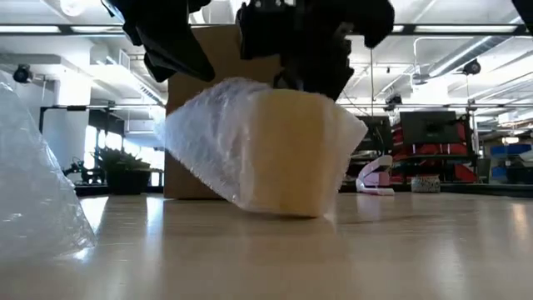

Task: Wrap mug
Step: Wrap the yellow mug with transparent bubble wrap

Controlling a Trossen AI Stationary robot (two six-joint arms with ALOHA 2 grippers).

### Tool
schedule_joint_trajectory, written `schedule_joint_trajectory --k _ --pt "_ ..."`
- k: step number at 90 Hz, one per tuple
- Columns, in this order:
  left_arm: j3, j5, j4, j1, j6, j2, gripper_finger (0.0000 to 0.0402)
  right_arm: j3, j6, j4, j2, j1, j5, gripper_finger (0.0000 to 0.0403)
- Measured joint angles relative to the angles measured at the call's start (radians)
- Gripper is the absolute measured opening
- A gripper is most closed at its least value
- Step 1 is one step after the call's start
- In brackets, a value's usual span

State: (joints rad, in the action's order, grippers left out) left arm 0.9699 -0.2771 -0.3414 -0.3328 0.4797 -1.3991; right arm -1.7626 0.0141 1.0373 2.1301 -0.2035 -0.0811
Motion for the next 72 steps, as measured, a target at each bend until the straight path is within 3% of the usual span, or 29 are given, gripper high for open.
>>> schedule_joint_trajectory --k 44,72 --pt "0.000 -0.001 -0.011 0.000 0.000 0.000 0.0000 0.002 -0.051 -0.170 0.049 -0.002 -0.004 0.0002" --pt "0.000 -0.001 -0.019 0.000 0.000 0.000 0.0000 0.001 -0.051 -0.147 0.001 -0.002 -0.007 0.0002"
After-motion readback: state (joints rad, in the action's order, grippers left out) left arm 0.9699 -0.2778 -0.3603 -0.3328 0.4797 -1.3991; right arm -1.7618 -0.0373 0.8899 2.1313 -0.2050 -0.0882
